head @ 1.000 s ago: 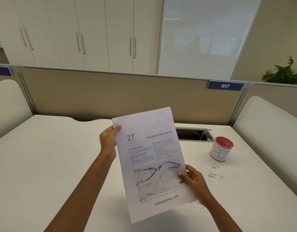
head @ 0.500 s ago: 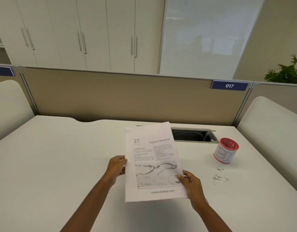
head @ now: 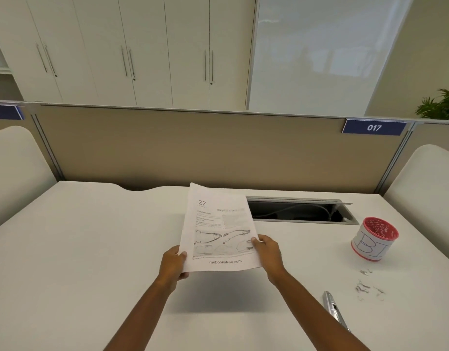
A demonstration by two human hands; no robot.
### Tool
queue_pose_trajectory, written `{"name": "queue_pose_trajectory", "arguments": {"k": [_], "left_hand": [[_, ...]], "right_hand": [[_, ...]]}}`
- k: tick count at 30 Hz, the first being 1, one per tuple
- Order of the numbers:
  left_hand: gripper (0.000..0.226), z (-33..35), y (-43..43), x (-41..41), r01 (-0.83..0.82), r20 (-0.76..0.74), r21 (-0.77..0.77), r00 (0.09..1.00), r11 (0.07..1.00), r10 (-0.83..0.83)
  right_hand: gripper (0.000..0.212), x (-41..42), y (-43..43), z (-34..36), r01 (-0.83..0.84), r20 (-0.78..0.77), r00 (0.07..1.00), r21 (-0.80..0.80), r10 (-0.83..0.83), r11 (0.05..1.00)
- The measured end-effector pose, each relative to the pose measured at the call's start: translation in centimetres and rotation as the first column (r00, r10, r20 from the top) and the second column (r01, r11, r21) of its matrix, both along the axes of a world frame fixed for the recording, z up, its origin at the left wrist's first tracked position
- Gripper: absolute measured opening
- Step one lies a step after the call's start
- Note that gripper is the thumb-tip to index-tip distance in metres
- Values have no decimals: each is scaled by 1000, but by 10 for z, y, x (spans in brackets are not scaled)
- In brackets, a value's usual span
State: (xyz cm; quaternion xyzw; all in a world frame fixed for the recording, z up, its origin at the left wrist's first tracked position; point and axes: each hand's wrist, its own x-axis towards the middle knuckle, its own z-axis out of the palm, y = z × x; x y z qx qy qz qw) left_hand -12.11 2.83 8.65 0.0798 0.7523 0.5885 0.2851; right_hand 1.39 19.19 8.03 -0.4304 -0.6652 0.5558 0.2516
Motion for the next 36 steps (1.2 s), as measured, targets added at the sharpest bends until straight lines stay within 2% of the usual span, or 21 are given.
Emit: {"name": "queue_pose_trajectory", "arguments": {"k": [5, 11, 16, 20, 26, 30, 33, 36], "left_hand": [[21, -26, 11, -48, -55, -31, -63, 998, 997, 53], [22, -49, 22, -101, -64, -60, -112, 997, 992, 57], [25, -63, 25, -135, -74, -114, -173, 992, 982, 54], [33, -66, 26, -153, -93, -184, -205, 981, 974, 55], [66, -61, 28, -150, 32, -296, -392, 942, 920, -159], [68, -63, 26, -147, 72, -343, -499, 899, 864, -272], [70, -65, 24, -144, 26, -407, -572, 859, 820, -311], [71, -65, 22, -143, -14, -444, -624, 830, 781, -339]], "right_hand": [[35, -47, -2, -11, -90, 73, 993, -66, 95, 994], [36, -87, -1, -35, -156, 198, 969, 21, 149, 987], [38, -112, 1, -49, -151, 204, 968, 0, 148, 989], [48, -122, 5, -55, -132, 192, 972, -24, 135, 991], [53, -131, 6, -62, -146, 219, 967, 53, 132, 988], [60, -132, 7, -62, -243, 306, 931, 111, 200, 964], [69, -132, 8, -64, -278, 346, 914, 149, 214, 949], [68, -134, 9, -67, -284, 356, 911, 175, 208, 943]]}}
